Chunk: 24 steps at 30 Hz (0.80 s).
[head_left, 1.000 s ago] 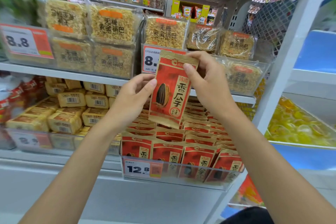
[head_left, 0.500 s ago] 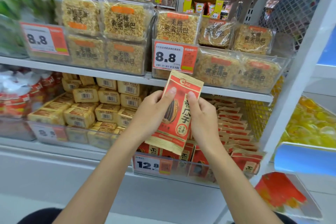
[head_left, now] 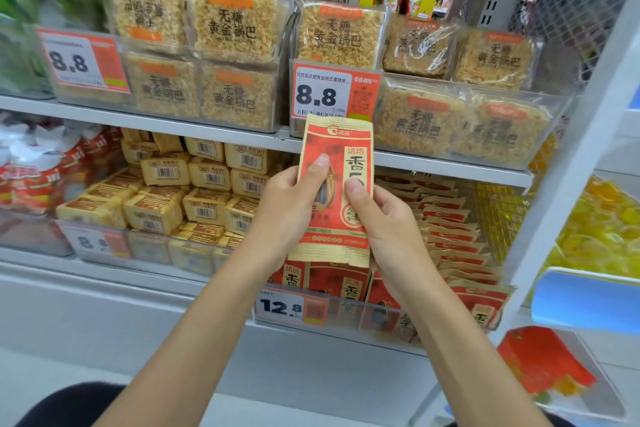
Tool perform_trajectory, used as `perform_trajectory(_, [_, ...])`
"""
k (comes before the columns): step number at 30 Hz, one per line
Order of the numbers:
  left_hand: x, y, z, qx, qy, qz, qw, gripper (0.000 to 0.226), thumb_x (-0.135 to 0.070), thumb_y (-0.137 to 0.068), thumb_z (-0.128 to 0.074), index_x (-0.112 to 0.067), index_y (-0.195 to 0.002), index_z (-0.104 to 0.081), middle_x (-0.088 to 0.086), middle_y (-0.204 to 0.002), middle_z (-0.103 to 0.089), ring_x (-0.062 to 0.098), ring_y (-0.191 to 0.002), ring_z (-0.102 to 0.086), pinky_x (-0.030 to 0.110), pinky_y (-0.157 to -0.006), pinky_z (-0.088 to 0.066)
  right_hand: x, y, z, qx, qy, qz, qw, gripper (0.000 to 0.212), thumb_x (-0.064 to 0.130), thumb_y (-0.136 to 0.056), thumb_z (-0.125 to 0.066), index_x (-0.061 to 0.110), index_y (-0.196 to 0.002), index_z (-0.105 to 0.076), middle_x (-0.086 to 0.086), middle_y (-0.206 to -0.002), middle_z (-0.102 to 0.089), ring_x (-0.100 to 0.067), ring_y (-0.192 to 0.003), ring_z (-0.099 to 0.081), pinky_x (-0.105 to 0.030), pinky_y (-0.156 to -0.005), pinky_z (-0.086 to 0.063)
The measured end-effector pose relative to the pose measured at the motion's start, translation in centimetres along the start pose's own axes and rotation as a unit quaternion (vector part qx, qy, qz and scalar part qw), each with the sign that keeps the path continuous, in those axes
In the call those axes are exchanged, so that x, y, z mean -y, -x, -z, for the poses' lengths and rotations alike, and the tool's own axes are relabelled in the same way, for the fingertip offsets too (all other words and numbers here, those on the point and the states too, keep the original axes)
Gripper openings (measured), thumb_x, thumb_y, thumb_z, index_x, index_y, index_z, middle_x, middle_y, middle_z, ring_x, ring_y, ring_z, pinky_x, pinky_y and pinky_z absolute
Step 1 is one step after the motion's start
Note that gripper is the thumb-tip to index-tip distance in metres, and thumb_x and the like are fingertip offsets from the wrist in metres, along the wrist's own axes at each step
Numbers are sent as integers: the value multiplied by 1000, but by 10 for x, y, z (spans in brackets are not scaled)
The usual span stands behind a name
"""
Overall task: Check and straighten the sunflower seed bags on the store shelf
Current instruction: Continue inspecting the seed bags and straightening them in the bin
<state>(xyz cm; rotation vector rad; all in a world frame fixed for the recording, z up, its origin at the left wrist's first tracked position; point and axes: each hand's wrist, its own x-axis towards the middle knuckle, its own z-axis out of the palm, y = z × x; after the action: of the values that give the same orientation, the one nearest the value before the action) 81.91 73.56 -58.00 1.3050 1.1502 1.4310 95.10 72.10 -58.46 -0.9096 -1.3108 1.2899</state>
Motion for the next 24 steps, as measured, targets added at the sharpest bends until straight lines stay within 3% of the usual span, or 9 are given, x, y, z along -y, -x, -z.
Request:
perform_trajectory(2, [0,-1,3,-39,3,-6,999,57,-45,-98,-52,10,-108,-62,22,-96,-72,38,-88,-71,56,-87,-55,1,0,2,44,22,-3,999,46,38,-82,-65,16,-122,-58,-3,-97,-76,-18,-81,-73,-27,-67,-58])
perform_trajectory(6, [1,0,4,-112,-19,-48,992,57,-60,-88,-51,-6,-98,-68,9,-88,-75,30,-82,-73,57,-80,-56,2,0,7,92,75,-2,993,40,13,-85,-73,21,-120,-54,-5,-88,-74,-11,-51,-56,-22,-52,-46])
perform_trajectory(9, [2,1,3,-123,-19,-61,990,52,-58,-88,-52,-9,-98,-67,7,-89,-75,28,-82,-72,58,-79,-56,0,1,8,94,55,6,994,40,8,-84,-72,18,-119,-55,-6,-87,-74,-11,-47,-53,-18,-47,-45])
perform_trajectory(13, [4,-2,4,-125,-19,-76,989,40,-53,-93,-54,-16,-100,-66,3,-91,-75,22,-82,-73,55,-77,-58,0,2,10,113,61,12,992,49,6,-83,-73,20,-124,-51,-4,-93,-74,-19,-69,-62,-21,-57,-52])
perform_trajectory(19, [0,3,5,-113,-5,-113,987,24,-43,-97,-54,-22,-103,-64,-3,-94,-75,12,-82,-73,36,-72,-60,4,3,13,147,81,43,985,60,2,-81,-74,21,-130,-46,0,-105,-74,-14,-94,-72,-22,-71,-56])
perform_trajectory(22, [-3,3,13,-21,-73,-131,988,20,-39,-94,-59,-21,-103,-62,-3,-95,-73,11,-83,-72,34,-70,-59,6,2,18,100,74,74,989,54,23,-80,-78,20,-127,-52,1,-115,-71,-16,-105,-68,-31,-85,-57])
perform_trajectory(24, [-5,4,17,106,-130,-105,980,25,-40,-89,-62,-20,-103,-61,-4,-94,-74,10,-81,-72,31,-70,-59,10,0,23,-3,36,109,993,36,30,-85,-71,19,-117,-60,2,-103,-74,-13,-93,-71,-28,-76,-56])
